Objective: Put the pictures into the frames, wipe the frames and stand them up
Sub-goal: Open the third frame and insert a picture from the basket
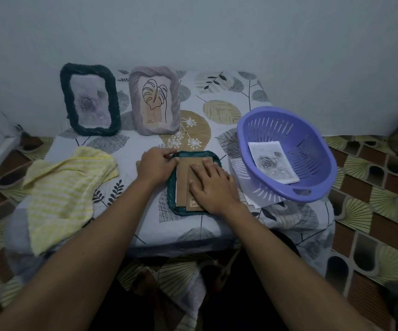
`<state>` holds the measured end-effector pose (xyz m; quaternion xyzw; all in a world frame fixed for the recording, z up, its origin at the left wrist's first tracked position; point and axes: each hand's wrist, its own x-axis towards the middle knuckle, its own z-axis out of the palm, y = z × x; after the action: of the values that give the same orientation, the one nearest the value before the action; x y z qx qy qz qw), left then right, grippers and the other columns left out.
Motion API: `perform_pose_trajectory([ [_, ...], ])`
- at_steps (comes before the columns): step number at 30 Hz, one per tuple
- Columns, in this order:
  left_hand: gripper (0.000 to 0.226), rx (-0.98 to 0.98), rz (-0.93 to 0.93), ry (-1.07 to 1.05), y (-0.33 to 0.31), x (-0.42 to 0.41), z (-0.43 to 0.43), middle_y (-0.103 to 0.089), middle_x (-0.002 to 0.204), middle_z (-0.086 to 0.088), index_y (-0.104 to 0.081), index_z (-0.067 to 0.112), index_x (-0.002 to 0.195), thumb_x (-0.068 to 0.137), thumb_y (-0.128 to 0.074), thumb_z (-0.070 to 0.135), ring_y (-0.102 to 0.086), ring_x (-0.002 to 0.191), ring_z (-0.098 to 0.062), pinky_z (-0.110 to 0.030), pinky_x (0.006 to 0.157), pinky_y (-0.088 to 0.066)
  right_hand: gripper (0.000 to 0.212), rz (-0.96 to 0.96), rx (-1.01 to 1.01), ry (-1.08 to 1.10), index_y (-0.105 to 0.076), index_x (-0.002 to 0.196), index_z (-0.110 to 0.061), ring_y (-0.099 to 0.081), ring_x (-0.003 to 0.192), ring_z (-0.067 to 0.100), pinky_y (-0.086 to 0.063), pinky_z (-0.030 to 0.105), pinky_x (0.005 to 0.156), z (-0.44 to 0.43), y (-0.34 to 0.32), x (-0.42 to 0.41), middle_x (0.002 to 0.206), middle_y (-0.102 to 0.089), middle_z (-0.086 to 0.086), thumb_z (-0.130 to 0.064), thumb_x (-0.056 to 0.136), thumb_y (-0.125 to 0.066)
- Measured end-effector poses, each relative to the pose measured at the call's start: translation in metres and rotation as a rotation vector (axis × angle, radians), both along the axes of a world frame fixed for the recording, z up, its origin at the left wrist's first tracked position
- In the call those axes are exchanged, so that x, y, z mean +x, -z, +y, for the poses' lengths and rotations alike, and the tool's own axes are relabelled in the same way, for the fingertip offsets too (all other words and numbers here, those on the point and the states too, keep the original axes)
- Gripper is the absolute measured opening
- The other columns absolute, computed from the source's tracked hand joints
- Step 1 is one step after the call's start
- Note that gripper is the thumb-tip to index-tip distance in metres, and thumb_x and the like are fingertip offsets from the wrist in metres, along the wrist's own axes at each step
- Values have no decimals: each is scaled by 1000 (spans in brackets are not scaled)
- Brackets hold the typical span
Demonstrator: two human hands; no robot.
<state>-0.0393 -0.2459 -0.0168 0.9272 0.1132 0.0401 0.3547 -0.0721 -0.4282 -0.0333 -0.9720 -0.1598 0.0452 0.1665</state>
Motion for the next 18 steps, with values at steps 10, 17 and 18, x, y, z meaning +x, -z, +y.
perform_pose_trajectory([
  [10, 22, 86, -96, -88, 11, 4, -7, -63, 115, -2, -74, 37, 108, 89, -67, 45, -53, 115, -29, -46, 96, -40, 52, -1, 17, 7, -28, 152, -39, -11, 152, 24, -10, 47, 119, 0, -1, -1, 167, -13, -1, -52, 102, -31],
  [17, 14, 154, 20, -50, 2, 10, -11, -55, 123, -5, -66, 35, 107, 94, -60, 36, -43, 123, -32, -44, 99, -31, 52, 7, 12, 8, -27, 152, -38, -10, 152, 23, -10, 48, 118, 1, -1, -1, 166, -12, -1, -52, 102, -30],
  [18, 12, 129, 28, -46, 2, 10, -11, -55, 123, -4, -65, 36, 104, 95, -59, 35, -43, 123, -31, -44, 99, -30, 52, 8, 11, 7, -27, 152, -38, -10, 152, 23, -10, 49, 118, 1, -1, -1, 166, -12, -1, -51, 102, -30],
])
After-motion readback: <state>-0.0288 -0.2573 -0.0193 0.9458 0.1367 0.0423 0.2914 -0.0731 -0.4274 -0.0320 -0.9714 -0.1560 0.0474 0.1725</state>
